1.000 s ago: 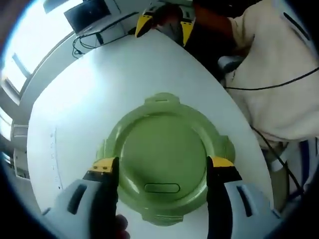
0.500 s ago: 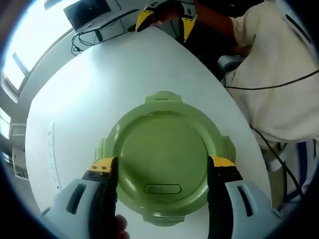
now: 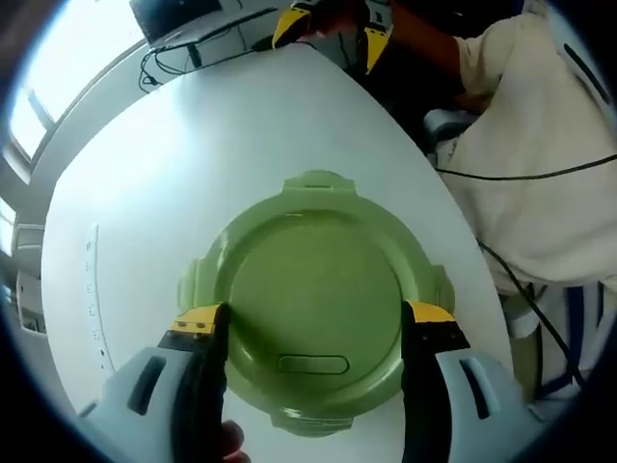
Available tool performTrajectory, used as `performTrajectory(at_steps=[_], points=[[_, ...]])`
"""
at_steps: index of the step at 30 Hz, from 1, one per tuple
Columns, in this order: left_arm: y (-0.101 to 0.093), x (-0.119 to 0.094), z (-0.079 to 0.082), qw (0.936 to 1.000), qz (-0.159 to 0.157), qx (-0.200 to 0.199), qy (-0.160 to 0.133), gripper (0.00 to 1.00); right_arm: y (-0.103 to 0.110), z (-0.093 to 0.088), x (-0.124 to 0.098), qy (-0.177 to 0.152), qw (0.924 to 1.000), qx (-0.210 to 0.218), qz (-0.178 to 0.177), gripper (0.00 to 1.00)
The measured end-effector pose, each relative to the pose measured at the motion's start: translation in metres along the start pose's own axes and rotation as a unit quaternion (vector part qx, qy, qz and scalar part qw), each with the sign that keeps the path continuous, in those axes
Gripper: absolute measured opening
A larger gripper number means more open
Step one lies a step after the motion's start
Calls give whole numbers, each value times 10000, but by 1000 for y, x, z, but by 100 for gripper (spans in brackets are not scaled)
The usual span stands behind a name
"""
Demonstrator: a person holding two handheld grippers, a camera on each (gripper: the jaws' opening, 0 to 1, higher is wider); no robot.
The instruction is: Pick up the tomato from the tabletop place it into the food storage container close the lid and lock the latches
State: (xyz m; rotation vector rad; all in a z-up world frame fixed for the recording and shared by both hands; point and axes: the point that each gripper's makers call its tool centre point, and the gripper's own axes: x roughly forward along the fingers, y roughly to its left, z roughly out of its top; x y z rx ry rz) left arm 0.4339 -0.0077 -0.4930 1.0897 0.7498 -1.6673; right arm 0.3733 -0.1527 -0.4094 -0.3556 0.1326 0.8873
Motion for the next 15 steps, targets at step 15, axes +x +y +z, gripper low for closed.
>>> performTrajectory(at_steps=[15], points=[[-3, 1, 1, 9998, -78, 62, 149, 70, -2, 4, -2, 66, 9999, -136, 39, 39]])
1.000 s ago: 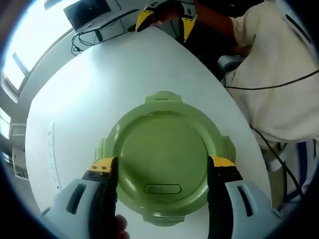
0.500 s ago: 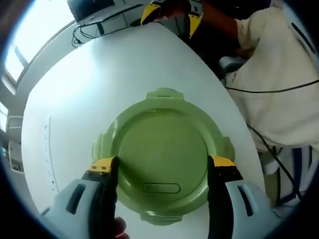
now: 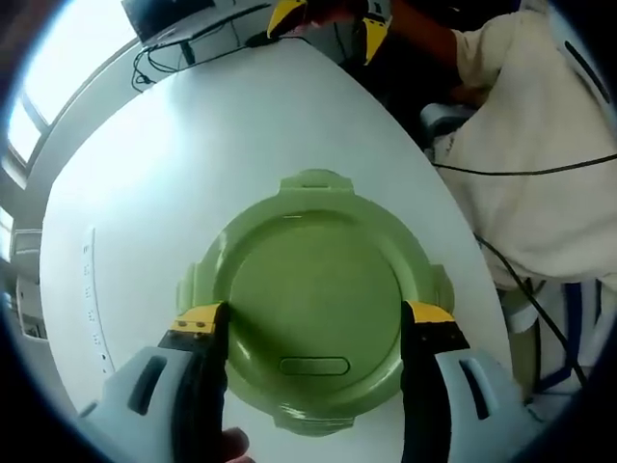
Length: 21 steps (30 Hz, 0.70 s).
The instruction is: Pick up the tomato from the tabletop place it into the food storage container close the lid and lock the latches
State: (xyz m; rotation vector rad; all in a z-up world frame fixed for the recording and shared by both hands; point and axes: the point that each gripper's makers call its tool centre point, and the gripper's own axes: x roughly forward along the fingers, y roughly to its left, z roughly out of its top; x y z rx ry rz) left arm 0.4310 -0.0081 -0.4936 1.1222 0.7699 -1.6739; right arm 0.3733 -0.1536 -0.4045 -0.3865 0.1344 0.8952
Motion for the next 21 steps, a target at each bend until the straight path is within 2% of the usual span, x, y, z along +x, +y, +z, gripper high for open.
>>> performTrajectory(at_steps=[7, 9, 17, 21], points=[[0, 0, 0, 9998, -4, 41, 175, 70, 2, 0, 1, 177, 9994, -282, 128, 39], [0, 0, 0, 9998, -1, 43, 189, 69, 3, -1, 1, 305, 9978, -556, 211, 39], [-1, 0, 0, 9999, 6, 45, 152, 69, 6, 5, 9, 498, 9927, -1001, 450, 37], [-1, 0, 0, 9999, 7, 47, 165, 69, 10, 7, 14, 641, 9876, -1297, 611, 37]])
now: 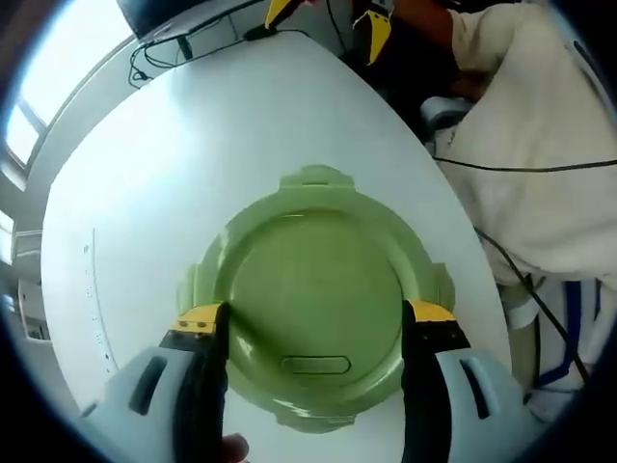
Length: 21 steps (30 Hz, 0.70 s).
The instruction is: Pick up the tomato from the tabletop place it into the food storage container close the lid and lock the latches
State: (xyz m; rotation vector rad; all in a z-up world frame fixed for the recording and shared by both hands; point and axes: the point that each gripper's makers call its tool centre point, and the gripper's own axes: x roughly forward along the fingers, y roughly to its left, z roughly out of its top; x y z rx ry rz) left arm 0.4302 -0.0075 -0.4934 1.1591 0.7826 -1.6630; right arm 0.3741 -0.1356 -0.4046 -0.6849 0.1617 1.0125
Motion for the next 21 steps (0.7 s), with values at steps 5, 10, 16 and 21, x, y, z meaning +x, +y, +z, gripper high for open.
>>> performTrajectory(at_steps=[5, 10, 16, 21], points=[[-1, 0, 0, 9999, -2, 11, 112, 69, 3, 0, 9, 261, 9985, -433, 220, 37], [3, -1, -3, 9999, -7, 13, 149, 69, 1, 5, 15, 310, 9974, -572, 324, 37], [13, -4, -11, 9999, -9, 15, 132, 69, 0, 8, 17, 346, 9963, -693, 372, 37], [24, -6, -18, 9999, -9, 21, 98, 69, 0, 5, 24, 460, 9932, -959, 478, 36]])
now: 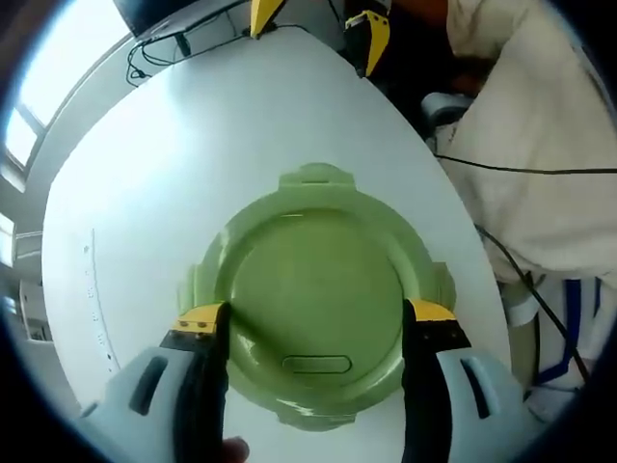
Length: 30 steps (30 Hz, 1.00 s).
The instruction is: Pick up the tomato from the tabletop place it into the food storage container close the lid and lock the latches
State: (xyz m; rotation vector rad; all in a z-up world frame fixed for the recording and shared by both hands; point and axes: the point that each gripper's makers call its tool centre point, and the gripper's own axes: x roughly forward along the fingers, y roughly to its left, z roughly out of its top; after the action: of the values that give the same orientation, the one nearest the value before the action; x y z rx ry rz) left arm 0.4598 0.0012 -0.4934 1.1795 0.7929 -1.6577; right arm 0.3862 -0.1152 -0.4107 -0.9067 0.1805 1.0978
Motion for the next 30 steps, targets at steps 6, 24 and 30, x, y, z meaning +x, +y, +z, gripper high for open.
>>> performTrajectory(at_steps=[6, 24, 30], points=[[-5, 2, 5, 10000, 6, 15, 96, 69, 2, -7, 16, 352, 9935, -1046, 272, 36], [-29, 5, 18, 9997, 24, 32, 224, 68, 8, -6, 47, 853, 9684, -2190, 830, 34], [-26, 6, 18, 9997, 25, 36, 235, 68, 11, -4, 56, 926, 9582, -2517, 999, 34]])
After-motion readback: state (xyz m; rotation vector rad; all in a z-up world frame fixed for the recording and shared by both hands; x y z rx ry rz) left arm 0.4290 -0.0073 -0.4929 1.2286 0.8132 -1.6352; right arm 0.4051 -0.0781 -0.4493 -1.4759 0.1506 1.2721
